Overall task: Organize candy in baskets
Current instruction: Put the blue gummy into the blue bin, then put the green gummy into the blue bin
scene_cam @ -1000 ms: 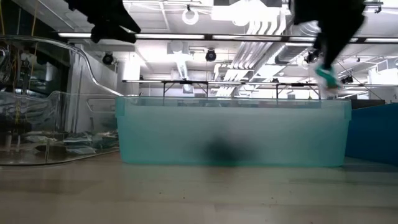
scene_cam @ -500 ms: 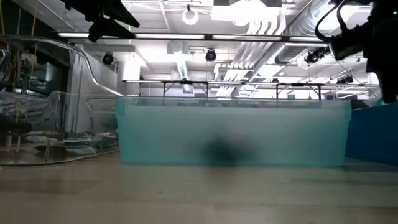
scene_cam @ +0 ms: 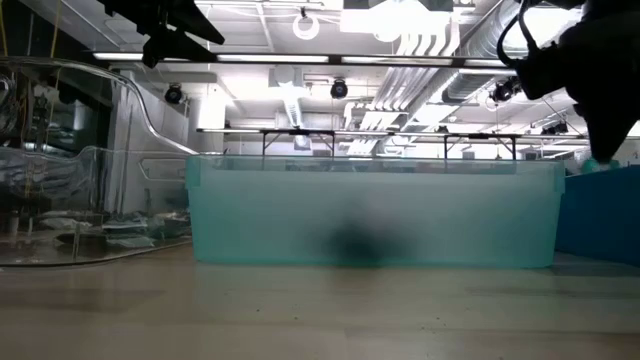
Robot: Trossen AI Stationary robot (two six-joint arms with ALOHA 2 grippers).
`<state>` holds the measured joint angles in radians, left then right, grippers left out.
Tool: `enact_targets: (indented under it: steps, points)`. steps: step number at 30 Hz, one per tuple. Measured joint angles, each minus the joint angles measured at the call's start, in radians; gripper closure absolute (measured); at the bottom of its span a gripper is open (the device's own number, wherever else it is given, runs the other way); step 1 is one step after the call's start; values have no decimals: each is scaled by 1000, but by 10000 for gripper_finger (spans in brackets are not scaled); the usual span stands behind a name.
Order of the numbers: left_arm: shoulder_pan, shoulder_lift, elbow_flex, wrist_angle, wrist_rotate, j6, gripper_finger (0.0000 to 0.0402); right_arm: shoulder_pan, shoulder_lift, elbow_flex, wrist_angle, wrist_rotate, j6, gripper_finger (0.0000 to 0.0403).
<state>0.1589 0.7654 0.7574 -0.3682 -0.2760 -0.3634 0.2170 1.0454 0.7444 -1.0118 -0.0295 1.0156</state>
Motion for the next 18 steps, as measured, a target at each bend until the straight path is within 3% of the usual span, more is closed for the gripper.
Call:
enact_targets:
  steps: [7, 11, 14, 18]
  points:
    - [0, 0, 0, 0, 0, 0, 213, -36, 0, 0, 1, -24, -12, 239]
    - [0, 0, 0, -1, 0, 3, 213, -56, -22, 10, 0, -57, -29, 197]
    - [0, 0, 0, 0, 0, 24, 213, -69, -50, 55, 1, -1, -35, 184]
    - [0, 0, 0, 0, -5, 26, 213, -101, -76, 147, 10, 154, -80, 181]
